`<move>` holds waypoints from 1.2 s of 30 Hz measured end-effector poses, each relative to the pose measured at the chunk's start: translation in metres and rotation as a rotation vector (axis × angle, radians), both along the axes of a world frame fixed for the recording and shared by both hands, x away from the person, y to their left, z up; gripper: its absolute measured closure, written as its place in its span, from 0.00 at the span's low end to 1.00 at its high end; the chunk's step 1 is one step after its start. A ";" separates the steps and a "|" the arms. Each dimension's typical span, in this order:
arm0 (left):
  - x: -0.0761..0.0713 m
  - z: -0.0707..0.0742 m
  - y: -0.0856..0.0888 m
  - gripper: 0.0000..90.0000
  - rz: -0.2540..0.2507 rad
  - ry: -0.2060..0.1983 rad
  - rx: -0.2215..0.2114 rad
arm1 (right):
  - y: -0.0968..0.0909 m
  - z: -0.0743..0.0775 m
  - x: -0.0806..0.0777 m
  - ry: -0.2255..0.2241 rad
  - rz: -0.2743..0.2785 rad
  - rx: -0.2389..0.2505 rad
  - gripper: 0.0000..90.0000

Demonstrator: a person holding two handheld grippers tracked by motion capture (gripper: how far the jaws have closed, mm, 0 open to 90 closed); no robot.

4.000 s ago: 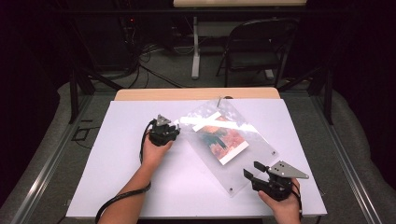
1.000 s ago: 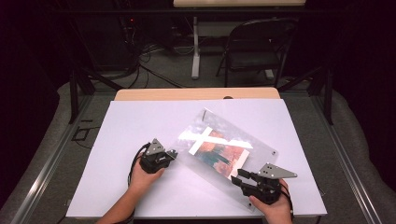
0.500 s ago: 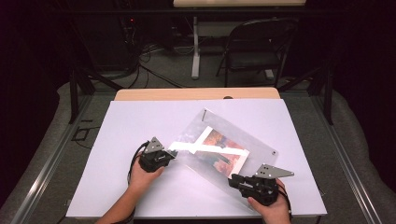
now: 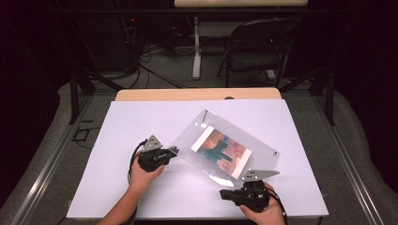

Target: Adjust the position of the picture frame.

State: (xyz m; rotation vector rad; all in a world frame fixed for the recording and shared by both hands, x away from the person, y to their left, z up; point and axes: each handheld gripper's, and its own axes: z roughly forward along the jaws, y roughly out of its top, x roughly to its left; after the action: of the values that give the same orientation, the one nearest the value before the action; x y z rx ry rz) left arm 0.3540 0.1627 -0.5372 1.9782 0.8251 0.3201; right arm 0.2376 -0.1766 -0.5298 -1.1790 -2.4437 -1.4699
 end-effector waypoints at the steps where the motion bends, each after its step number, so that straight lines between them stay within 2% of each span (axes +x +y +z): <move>1: 0.000 0.001 0.000 0.91 -0.001 -0.001 -0.003 | 0.000 0.000 0.000 0.000 0.000 0.000 1.00; 2: -0.001 0.001 0.000 0.91 -0.001 -0.001 -0.011 | 0.002 -0.001 0.000 -0.002 -0.003 -0.021 1.00; 8: -0.004 0.006 0.001 0.91 -0.015 -0.009 -0.031 | 0.003 -0.004 0.004 0.006 -0.022 -0.049 1.00; 9: -0.006 0.007 0.000 0.91 -0.016 -0.011 -0.033 | 0.004 -0.005 0.004 0.005 -0.036 -0.071 1.00; 12: -0.007 0.007 0.001 0.91 -0.020 -0.013 -0.031 | 0.004 -0.004 0.004 -0.006 -0.042 -0.081 1.00; 17: -0.011 0.008 0.002 0.91 -0.035 -0.015 -0.027 | 0.003 -0.003 0.003 0.005 -0.037 -0.091 1.00; 22: -0.017 0.010 0.004 0.92 -0.046 -0.015 -0.022 | 0.000 -0.002 0.006 0.037 -0.032 -0.080 1.00; 26: -0.024 0.013 0.005 0.93 -0.046 -0.026 -0.006 | -0.007 -0.001 0.014 0.083 -0.040 -0.038 1.00; 29: -0.027 0.013 0.005 0.93 -0.047 -0.029 -0.007 | -0.011 0.000 0.021 0.102 -0.060 -0.016 1.00; 33: -0.035 0.014 0.004 0.94 -0.052 -0.039 0.010 | -0.011 0.000 0.028 0.108 -0.069 -0.009 1.00; 36: -0.042 0.015 0.003 0.94 -0.059 -0.040 -0.006 | -0.011 0.003 0.037 0.110 -0.075 -0.018 1.00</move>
State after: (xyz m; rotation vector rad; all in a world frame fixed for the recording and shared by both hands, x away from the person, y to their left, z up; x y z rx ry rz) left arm 0.3124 0.1652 -0.5225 1.9801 0.7404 0.3210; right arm 0.2741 -0.1873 -0.5265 -1.3310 -2.3706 -1.3645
